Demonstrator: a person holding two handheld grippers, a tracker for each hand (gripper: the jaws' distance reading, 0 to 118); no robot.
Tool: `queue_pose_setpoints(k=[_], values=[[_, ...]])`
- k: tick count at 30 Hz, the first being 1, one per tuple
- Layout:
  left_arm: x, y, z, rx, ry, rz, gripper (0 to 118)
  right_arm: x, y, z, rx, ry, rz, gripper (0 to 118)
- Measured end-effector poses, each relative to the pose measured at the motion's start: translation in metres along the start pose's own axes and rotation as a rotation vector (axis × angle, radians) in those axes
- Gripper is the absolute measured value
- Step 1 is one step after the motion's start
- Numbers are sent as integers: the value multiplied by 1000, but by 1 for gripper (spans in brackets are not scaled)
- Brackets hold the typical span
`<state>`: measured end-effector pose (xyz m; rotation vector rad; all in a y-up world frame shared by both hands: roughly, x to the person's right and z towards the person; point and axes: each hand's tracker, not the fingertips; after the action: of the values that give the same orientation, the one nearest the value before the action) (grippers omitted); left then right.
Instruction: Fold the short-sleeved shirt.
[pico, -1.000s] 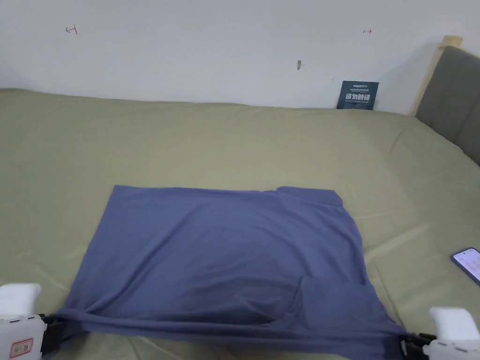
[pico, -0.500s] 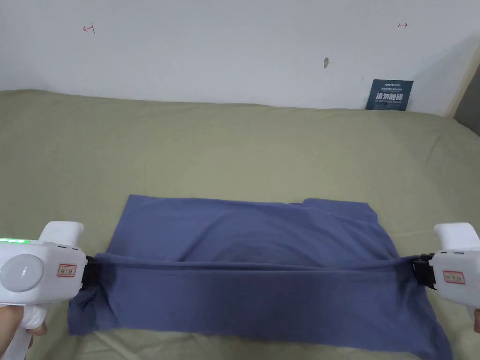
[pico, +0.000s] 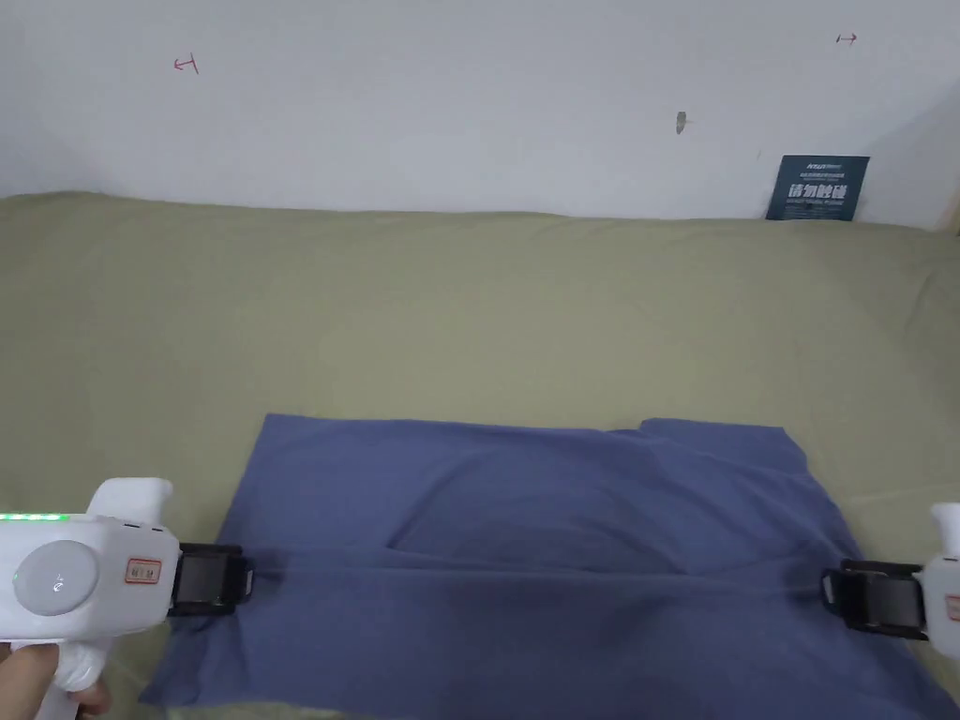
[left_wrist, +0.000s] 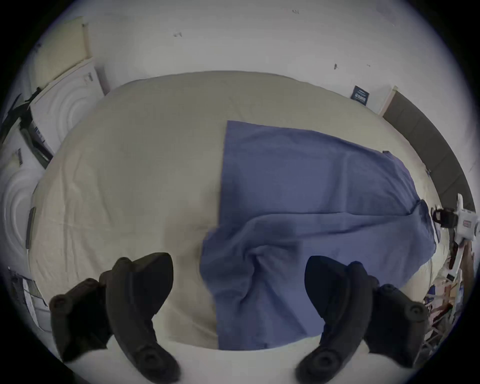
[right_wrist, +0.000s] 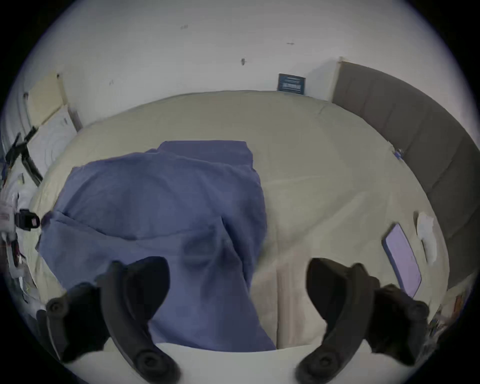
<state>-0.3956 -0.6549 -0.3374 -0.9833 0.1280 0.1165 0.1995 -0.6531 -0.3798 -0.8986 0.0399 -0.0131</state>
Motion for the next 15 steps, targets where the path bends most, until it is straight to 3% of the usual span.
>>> queue_pose_setpoints(k=[3,4,5,6,7,10,11,12,13,14,15], values=[[-6,-19,26,41,53,44,104,13,-28,6,-23,-11,-27,105],[-8,-28,34,32,37,41,96,16,-37,13,-29,-14,-21,90],[-8,-36,40,32,22,44,58,16,-44,19,-24,-24,-19,39],[-5,-44,45,28,8,40,6,14,-52,27,-19,-41,-16,0],[-7,-51,46,25,1,40,0,14,-58,31,-18,-61,-11,0],[-7,-63,53,13,-23,63,0,14,-67,39,-32,-25,-51,0],[-10,-62,51,9,-50,85,8,12,-56,30,-25,-32,-42,0],[-10,-61,50,7,-52,92,25,13,-56,30,-20,-45,-29,0],[-9,-60,48,2,-68,88,55,13,-56,30,-19,-48,-28,0],[-6,-58,44,-10,-64,86,96,67,-85,-9,-20,-42,-31,0],[-4,-56,36,-39,-61,84,104,75,-88,-16,-22,-37,-39,0]])
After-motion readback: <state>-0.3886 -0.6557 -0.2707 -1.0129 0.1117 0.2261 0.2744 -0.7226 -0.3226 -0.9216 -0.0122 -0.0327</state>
